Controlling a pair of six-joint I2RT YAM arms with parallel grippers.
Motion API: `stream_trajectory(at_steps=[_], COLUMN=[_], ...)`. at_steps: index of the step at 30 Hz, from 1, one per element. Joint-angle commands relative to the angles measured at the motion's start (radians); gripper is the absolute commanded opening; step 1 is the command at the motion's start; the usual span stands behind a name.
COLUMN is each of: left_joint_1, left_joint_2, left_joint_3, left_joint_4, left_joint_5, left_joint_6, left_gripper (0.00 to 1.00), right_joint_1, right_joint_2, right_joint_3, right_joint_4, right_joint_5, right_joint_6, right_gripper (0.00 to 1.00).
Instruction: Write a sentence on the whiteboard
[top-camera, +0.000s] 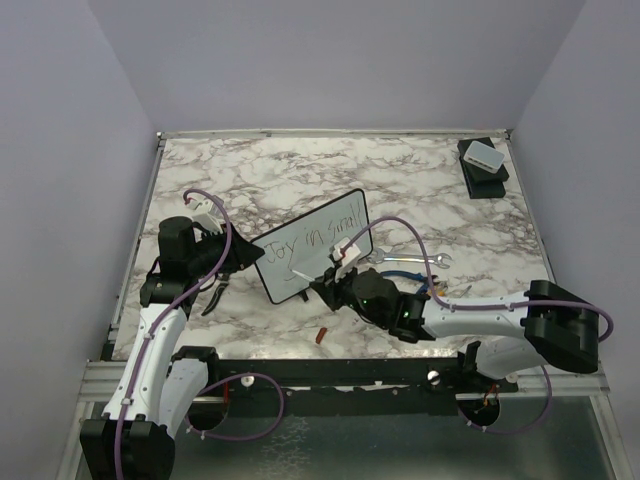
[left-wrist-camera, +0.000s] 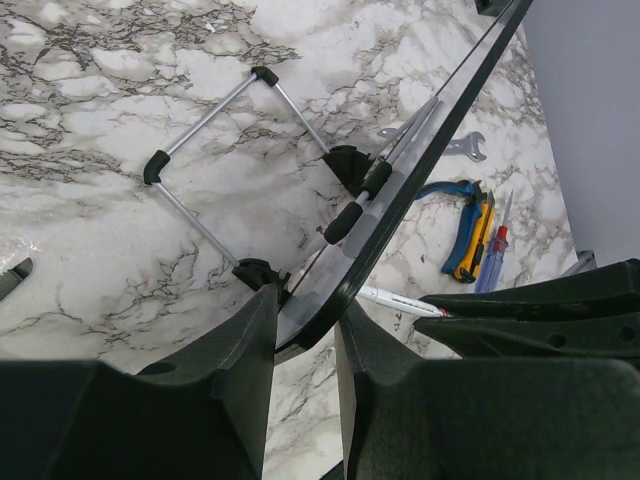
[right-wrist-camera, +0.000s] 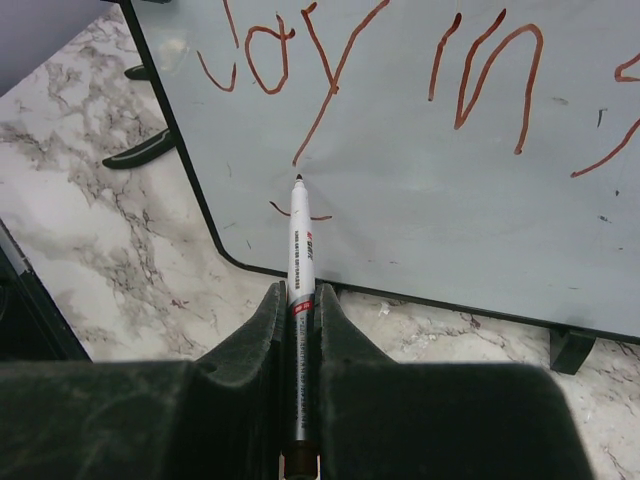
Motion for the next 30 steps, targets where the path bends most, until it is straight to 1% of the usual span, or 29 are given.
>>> stream_trajectory(at_steps=[1, 9, 20, 30], left_joint_1=[-0.005, -0.005, -0.006, -0.007], left_joint_2=[-0.012, -0.015, -0.018, -0.022], left_joint_3=[-0.011, -0.009, -0.01, -0.01], left_joint_4=[-0.011, -0.011, -0.011, -0.012], left_joint_5=[-0.01, -0.009, -0.011, -0.012], left_joint_6=[0.001, 0.002, 0.002, 0.002], left_gripper=[0.3, 0.29, 0.29, 0.29], right_joint_1=[-0.001, -0.001, -0.001, -0.001], right_joint_2=[0.03, 0.054, 0.05, 0.075], right_joint_3=[0.032, 0.031, -0.018, 0.018], right_joint_4=[0.045, 0.019, -0.03, -0.109], right_joint_5=[-0.013, 0.004, -0.034, -0.051], right_joint_6=[-0.026, -0.002, 0.068, 0.111], right_gripper=[0.01, 0.01, 0.01, 0.0])
